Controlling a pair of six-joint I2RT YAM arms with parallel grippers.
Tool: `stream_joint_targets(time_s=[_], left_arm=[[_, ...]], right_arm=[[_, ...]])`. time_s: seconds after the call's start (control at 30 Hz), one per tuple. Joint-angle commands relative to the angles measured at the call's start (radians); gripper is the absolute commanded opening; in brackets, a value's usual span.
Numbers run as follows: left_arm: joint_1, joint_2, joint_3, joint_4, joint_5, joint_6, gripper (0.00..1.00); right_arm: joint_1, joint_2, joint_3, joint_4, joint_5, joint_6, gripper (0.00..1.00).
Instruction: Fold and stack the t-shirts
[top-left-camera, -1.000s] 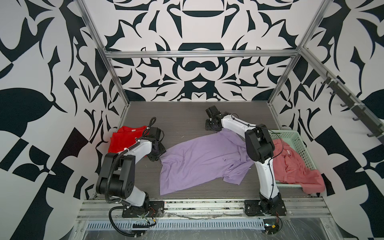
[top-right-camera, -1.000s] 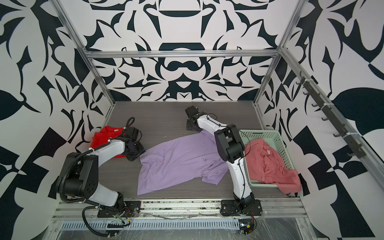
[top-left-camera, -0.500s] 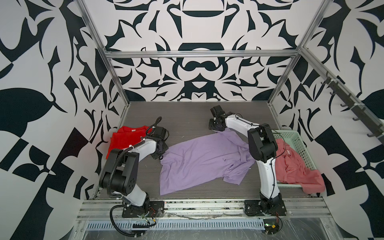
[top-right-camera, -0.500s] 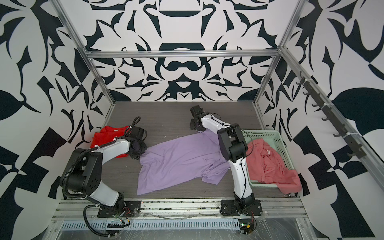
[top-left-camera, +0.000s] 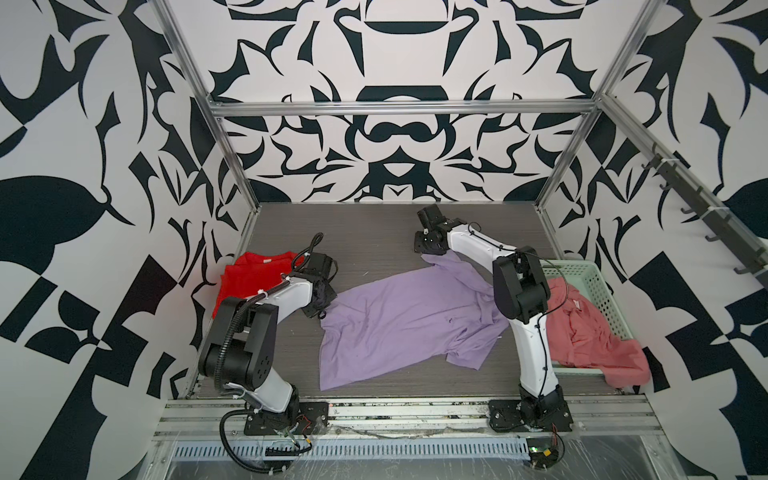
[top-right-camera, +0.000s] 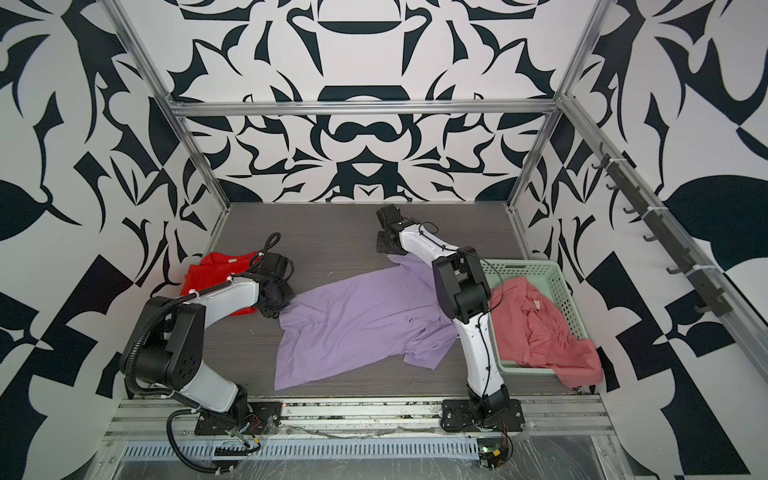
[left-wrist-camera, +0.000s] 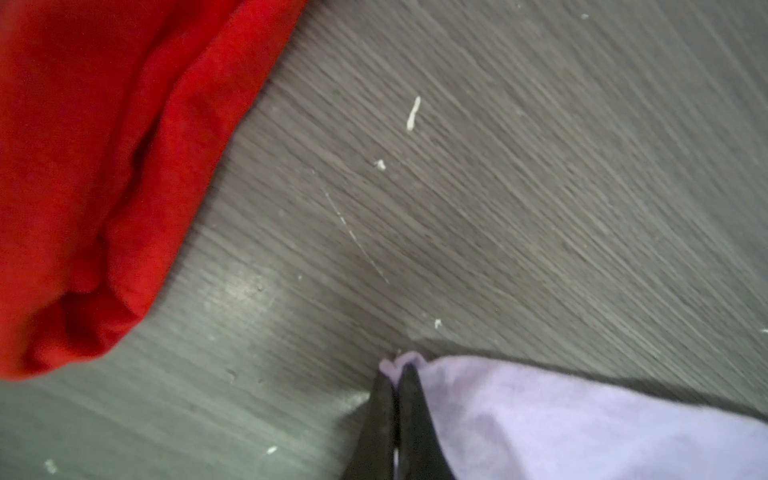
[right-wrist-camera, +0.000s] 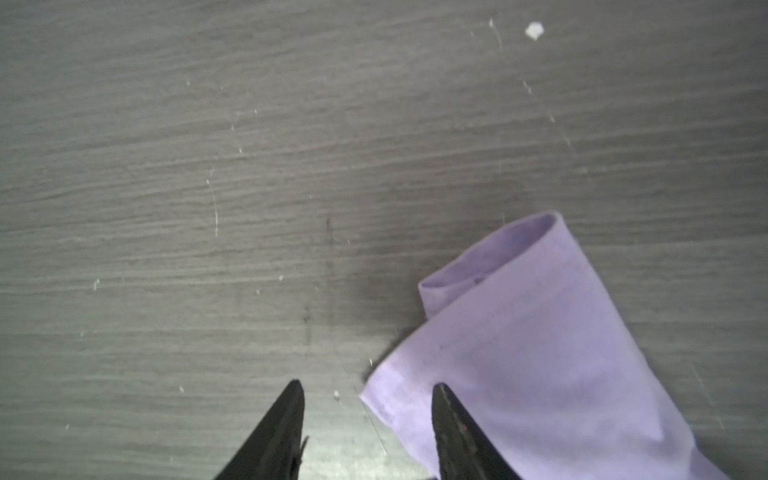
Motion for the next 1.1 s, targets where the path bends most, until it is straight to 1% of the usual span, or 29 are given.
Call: stream_joint_targets(time_s=[0.0, 0.03, 0.07, 0.2, 0.37, 0.4, 0.53, 0.6, 0.67, 0.77, 0.9, 0.97, 1.07], left_arm=[[-0.001, -0.010, -0.004, -0.057, 0.012, -0.008, 0.00], [0.000, -0.010, -0.004, -0.055, 0.012, -0.009, 0.00], [-0.001, -0.013, -0.004, -0.057, 0.012, -0.009, 0.00], [-0.001, -0.013, -0.005, -0.057, 0.010, -0.011, 0.00], [0.000, -0.014, -0.002, -0.062, 0.012, -0.011, 0.00], [-0.001, -0.014, -0.001, -0.064, 0.012, -0.009, 0.00], [-0.001, -0.029, -0.001, -0.079, 0.004, -0.009, 0.00], [0.000, -0.038, -0.003, -0.083, 0.001, -0.011, 0.00], [0.000, -0.048, -0.006, -0.085, -0.002, -0.012, 0.00], [0.000, -0.058, -0.004, -0.084, -0.002, -0.013, 0.00], [-0.001, -0.062, 0.011, -0.084, 0.002, 0.002, 0.00], [0.000, -0.071, 0.025, -0.089, 0.007, 0.014, 0.00], [0.000, -0.105, 0.069, -0.112, 0.011, 0.048, 0.00]], right_arm=[[0.024, 0.025, 0.059, -0.089, 0.077, -0.022, 0.54], [0.026, 0.027, 0.058, -0.092, 0.113, -0.021, 0.53], [0.029, 0.027, 0.054, -0.095, 0.123, -0.019, 0.53], [0.033, 0.024, 0.031, -0.097, 0.126, -0.016, 0.52], [0.033, 0.039, -0.010, -0.053, 0.107, -0.012, 0.52], [0.032, 0.051, -0.005, -0.056, 0.107, -0.010, 0.49], [0.031, 0.077, 0.014, -0.085, 0.114, 0.015, 0.27], [0.029, 0.070, -0.005, -0.085, 0.116, 0.026, 0.19], [0.028, 0.061, -0.023, -0.084, 0.117, 0.031, 0.14], [0.028, 0.044, -0.047, -0.083, 0.114, 0.030, 0.00], [0.025, 0.013, -0.058, -0.084, 0.132, 0.017, 0.00], [0.023, -0.025, -0.053, -0.079, 0.128, 0.004, 0.00], [0.013, -0.119, -0.035, -0.091, 0.116, -0.035, 0.00]])
